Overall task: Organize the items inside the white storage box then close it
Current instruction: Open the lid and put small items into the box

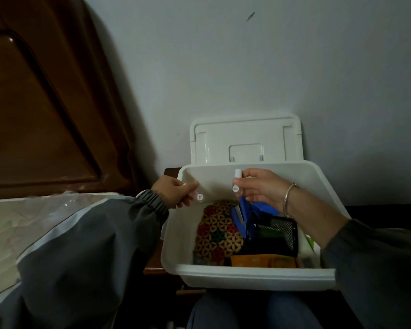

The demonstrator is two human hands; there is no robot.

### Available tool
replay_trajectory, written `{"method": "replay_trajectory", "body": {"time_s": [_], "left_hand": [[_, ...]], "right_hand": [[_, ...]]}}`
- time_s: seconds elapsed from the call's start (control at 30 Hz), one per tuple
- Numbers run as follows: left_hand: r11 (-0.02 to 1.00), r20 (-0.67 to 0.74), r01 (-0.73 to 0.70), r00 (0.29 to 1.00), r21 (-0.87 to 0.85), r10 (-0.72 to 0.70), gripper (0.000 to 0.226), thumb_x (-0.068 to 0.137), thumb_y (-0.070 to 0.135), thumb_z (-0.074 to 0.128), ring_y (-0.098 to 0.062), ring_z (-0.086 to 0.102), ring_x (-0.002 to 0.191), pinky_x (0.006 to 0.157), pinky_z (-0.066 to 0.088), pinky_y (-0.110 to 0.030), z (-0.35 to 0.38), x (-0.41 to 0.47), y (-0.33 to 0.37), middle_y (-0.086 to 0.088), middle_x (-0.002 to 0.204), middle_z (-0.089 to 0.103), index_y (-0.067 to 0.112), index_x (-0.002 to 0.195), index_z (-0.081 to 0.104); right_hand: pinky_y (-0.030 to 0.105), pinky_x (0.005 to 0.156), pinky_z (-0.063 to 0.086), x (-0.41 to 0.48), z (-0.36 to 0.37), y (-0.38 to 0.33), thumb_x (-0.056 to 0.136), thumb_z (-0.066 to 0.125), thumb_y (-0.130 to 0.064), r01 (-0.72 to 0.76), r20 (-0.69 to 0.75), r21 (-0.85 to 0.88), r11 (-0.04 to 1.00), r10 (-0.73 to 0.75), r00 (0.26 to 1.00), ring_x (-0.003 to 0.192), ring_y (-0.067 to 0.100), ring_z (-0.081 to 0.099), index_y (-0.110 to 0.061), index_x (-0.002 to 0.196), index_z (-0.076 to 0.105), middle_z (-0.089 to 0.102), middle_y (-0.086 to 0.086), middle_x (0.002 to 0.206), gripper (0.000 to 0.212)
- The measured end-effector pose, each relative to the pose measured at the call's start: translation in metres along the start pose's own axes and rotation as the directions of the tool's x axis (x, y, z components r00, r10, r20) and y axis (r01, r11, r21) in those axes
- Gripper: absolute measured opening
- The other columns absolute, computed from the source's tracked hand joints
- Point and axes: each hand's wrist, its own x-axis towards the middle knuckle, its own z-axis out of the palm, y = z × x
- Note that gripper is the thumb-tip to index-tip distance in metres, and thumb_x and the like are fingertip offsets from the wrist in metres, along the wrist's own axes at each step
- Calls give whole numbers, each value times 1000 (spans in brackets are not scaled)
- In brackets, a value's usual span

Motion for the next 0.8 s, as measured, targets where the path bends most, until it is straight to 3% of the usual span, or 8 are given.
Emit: {"method": "replay_trajectory", "body": {"time_s": [0.13,0.27,0.33,0.47,0.53,0.63,0.7,0.8], "left_hand": [[994,-30,14,999,113,-10,26,83,40,67,-2,59,51,50,46,-15,20,27,-4,4,63,69,16,73,70],[984,5,41,999,175,-43,14,81,27,71,-10,66,57,64,59,-27,46,57,-8,-1,63,69,13,78,69],[975,8,27,1000,220,-30,8,81,19,70,-14,65,53,64,59,-31,56,70,-7,-4,59,67,15,77,63],[910,42,0,999,414,-19,7,82,20,68,-8,63,48,54,54,-22,66,93,-1,-1,60,67,16,80,62],[852,82,11,995,524,-63,9,82,20,68,-9,68,61,64,55,-22,68,101,2,-2,71,73,13,86,69],[766,108,18,988,643,-114,20,78,11,69,-23,68,93,86,54,-33,72,113,1,-10,99,72,3,96,71],[711,94,7,990,703,-103,22,77,9,70,-26,65,98,83,53,-32,76,117,-2,-9,101,69,2,97,68],[703,83,-15,995,711,-63,14,79,8,67,-22,64,87,70,49,-28,82,122,-10,-10,96,69,3,93,67]], "right_hand": [[24,63,47,20,-12,14,83,69,-18,-16,-70,-39,999,14,997,64,12,62,-11,97,64,70,9,85,17],[25,62,45,34,-21,33,83,68,-16,-4,-165,4,1000,4,986,49,5,53,-11,89,61,64,6,75,10],[25,61,44,39,-23,42,83,69,-16,10,-193,31,999,-4,981,43,1,51,-9,89,61,63,3,70,12],[26,61,46,46,-26,49,82,70,-19,51,-255,29,998,-42,966,48,3,53,-7,92,64,64,1,71,17],[26,60,47,48,-26,48,82,70,-20,67,-265,41,997,-54,963,49,3,54,-7,93,63,65,2,73,18],[25,57,47,49,-27,48,82,70,-20,90,-272,72,993,-67,960,51,6,54,-13,84,62,65,5,75,11],[25,57,47,50,-28,49,82,70,-19,99,-284,67,993,-76,956,54,9,54,-14,80,61,65,6,76,11],[26,58,48,51,-28,51,81,71,-21,111,-301,44,993,-93,949,59,13,55,-8,88,64,67,10,81,17]]}}
